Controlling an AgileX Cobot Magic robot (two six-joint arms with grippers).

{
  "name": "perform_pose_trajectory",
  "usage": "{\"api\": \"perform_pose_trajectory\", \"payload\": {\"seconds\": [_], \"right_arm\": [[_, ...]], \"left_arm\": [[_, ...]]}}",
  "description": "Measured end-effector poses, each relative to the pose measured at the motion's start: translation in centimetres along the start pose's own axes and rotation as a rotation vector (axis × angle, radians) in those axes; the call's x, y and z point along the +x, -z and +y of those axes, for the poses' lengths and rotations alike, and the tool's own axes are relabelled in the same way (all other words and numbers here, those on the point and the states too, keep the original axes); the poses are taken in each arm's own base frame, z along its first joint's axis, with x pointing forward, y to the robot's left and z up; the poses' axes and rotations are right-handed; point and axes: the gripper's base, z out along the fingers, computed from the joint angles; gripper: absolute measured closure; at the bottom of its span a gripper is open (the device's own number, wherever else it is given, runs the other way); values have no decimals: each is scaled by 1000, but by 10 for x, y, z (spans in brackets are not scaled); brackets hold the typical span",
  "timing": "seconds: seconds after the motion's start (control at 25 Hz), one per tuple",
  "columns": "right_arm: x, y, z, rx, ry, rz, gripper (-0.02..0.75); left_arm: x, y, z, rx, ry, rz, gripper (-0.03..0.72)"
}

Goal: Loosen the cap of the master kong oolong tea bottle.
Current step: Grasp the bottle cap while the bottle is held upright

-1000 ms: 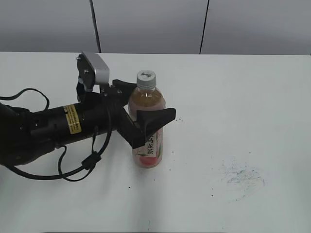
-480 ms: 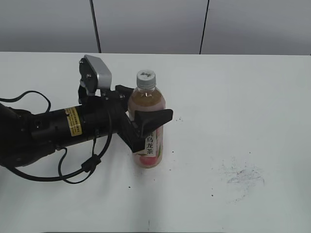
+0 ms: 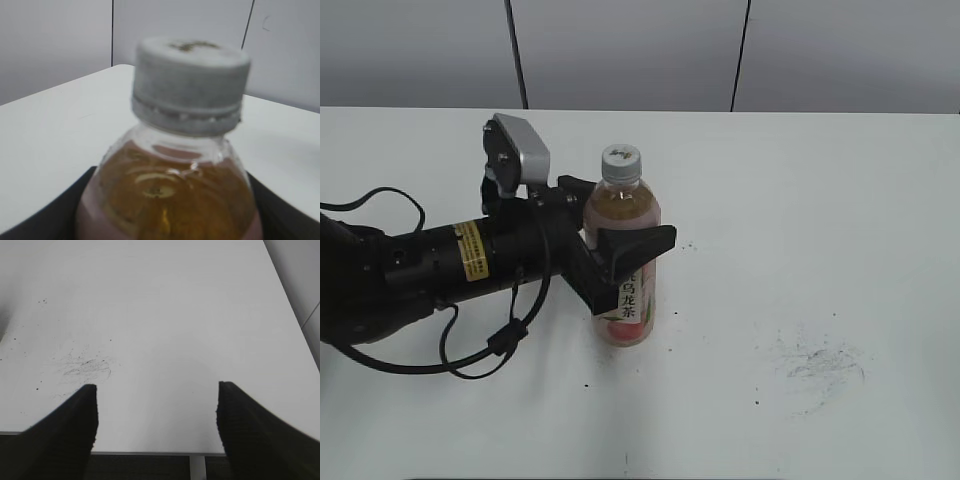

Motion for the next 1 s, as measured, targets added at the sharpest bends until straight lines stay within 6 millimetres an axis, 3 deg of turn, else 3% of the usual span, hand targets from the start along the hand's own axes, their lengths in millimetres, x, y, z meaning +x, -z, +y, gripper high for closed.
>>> {"api": "perform_pose_trajectory", "payload": {"seconds": [0.88,1.0], "right_arm": [[0,0,0,0,0,-1,183],[-8,-1,-1,-1,11,-15,213]], "left_arm": [[0,0,0,2,0,-2,243],[0,0,0,2,0,-2,243]]}}
